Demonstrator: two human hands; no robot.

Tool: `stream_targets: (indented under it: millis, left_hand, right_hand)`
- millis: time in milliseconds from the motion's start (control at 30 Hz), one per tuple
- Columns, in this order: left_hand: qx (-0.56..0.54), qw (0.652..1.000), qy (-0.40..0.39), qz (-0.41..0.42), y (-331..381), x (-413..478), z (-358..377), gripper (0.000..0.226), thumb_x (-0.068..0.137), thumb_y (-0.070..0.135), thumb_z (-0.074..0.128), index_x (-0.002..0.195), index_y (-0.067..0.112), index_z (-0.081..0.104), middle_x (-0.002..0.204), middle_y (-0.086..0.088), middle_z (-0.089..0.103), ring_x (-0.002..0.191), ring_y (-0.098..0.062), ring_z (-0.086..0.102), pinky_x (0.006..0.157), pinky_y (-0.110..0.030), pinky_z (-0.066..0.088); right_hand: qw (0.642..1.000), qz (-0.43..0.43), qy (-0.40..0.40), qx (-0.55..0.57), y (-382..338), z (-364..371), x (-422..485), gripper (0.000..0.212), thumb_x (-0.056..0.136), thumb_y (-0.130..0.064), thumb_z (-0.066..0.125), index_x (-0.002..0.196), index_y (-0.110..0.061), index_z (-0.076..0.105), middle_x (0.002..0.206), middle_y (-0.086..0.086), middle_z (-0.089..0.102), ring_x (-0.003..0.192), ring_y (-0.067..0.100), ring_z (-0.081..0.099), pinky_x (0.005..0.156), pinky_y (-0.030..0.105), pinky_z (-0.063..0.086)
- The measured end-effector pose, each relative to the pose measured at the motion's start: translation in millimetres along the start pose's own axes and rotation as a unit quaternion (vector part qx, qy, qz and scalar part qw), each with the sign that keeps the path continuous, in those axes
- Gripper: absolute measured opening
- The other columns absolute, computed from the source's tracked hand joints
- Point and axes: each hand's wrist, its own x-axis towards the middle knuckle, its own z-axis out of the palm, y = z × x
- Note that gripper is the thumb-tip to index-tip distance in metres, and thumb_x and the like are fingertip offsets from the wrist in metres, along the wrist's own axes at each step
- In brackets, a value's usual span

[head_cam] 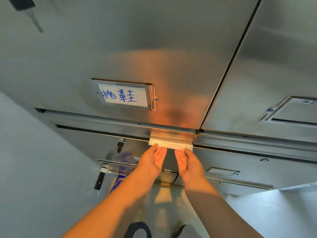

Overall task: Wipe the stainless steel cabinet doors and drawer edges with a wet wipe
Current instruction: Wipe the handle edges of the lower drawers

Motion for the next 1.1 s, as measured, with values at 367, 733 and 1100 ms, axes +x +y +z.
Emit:
stream_targets:
  millis: [367, 733, 1100]
  left_hand:
    - [-0.019, 0.996, -0.065, -0.060, 73.7, 21.5, -34.4, 0.021, 0.099, 0.005, 0.039, 0.102, -0.004, 0.058, 0.113, -0.020, 0.060, 0.123, -0.031, 0.050, 0.104, -0.038, 0.039]
    - [-0.107, 0.987, -0.111, -0.039, 116.9, 30.3, -53.5, 0.047, 0.100, 0.024, 0.024, 0.130, -0.003, 0.048, 0.129, -0.023, 0.054, 0.122, -0.037, 0.049, 0.109, -0.046, 0.033]
    - [-0.122, 0.988, -0.096, 0.023, 68.3, 22.2, -29.1, 0.048, 0.103, 0.030, 0.022, 0.130, 0.000, 0.049, 0.129, -0.020, 0.055, 0.119, -0.033, 0.052, 0.107, -0.044, 0.037]
  right_hand:
    - [0.993, -0.049, -0.025, 0.106, 67.7, 58.9, 4.3, 0.026, 0.097, -0.003, 0.035, 0.111, 0.002, 0.056, 0.125, 0.020, 0.057, 0.119, 0.030, 0.054, 0.099, 0.040, 0.043]
    - [0.982, -0.038, -0.079, 0.169, 103.0, 89.9, -3.5, 0.047, 0.079, 0.007, 0.021, 0.115, 0.005, 0.051, 0.127, 0.024, 0.053, 0.123, 0.039, 0.049, 0.107, 0.049, 0.036]
    - [0.986, -0.019, -0.074, 0.151, 59.8, 64.7, 1.2, 0.046, 0.082, 0.006, 0.021, 0.115, 0.005, 0.052, 0.133, 0.026, 0.050, 0.121, 0.040, 0.050, 0.105, 0.051, 0.037]
